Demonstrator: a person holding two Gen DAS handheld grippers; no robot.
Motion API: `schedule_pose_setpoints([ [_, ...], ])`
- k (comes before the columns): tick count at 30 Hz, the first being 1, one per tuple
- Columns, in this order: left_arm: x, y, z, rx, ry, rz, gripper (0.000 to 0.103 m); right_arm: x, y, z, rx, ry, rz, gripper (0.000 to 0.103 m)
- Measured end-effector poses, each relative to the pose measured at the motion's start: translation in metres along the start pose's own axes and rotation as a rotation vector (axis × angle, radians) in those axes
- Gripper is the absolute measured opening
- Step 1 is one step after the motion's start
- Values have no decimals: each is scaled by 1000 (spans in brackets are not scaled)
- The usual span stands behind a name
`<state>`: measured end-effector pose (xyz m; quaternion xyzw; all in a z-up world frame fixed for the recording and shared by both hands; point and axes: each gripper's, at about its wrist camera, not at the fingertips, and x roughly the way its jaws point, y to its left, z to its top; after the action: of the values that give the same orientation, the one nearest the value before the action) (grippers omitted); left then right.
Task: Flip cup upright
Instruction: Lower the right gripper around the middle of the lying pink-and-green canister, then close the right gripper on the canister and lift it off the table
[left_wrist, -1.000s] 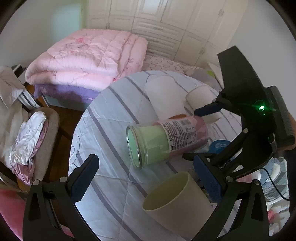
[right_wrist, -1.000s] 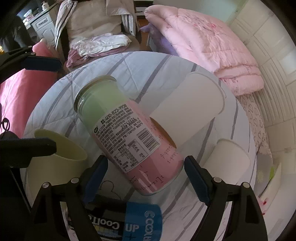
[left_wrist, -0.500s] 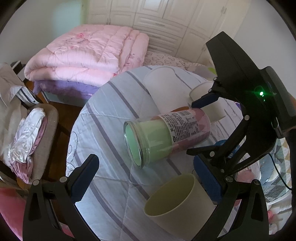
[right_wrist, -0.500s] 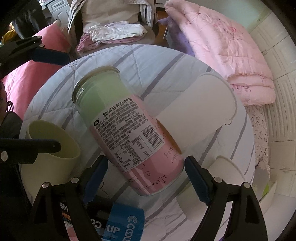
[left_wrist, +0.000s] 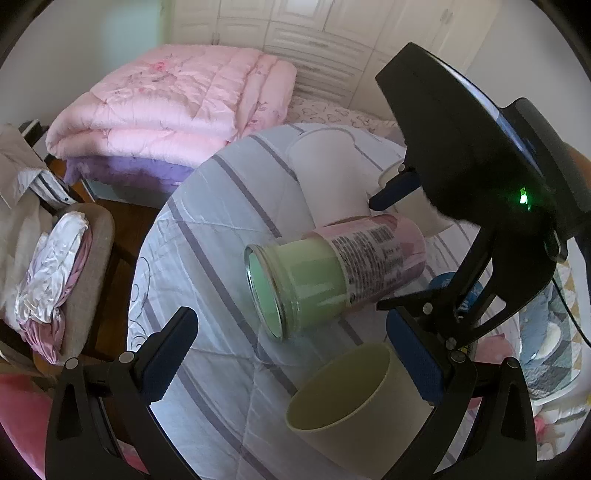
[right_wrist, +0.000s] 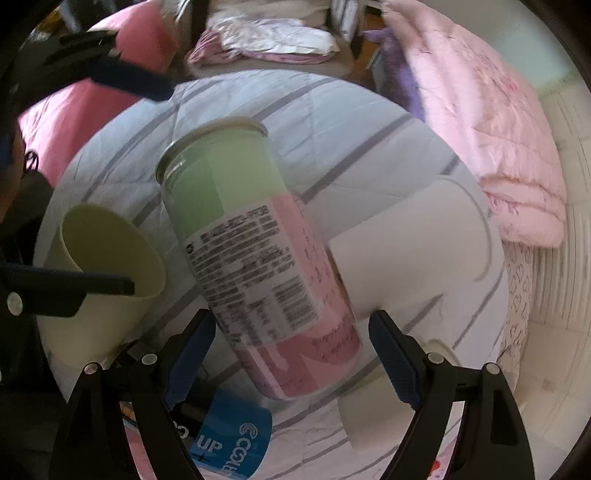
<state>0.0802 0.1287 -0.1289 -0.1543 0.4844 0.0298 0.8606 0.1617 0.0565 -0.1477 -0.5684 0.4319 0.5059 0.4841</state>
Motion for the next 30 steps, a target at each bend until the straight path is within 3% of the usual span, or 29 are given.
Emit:
schedule_pose_setpoints([
  [7, 5, -1, 0, 4, 12, 4, 103, 27, 1, 5, 23, 33, 79, 87],
  [18, -2, -10, -1, 4, -9, 9, 103, -1, 2, -9, 92, -167, 45, 83],
  [25, -7, -13, -5, 10, -13, 20, 103, 11, 4, -16, 113, -136, 57, 82],
  [30, -11, -14, -3, 10, -18, 26, 103, -3, 5, -22, 174, -190, 89, 81],
])
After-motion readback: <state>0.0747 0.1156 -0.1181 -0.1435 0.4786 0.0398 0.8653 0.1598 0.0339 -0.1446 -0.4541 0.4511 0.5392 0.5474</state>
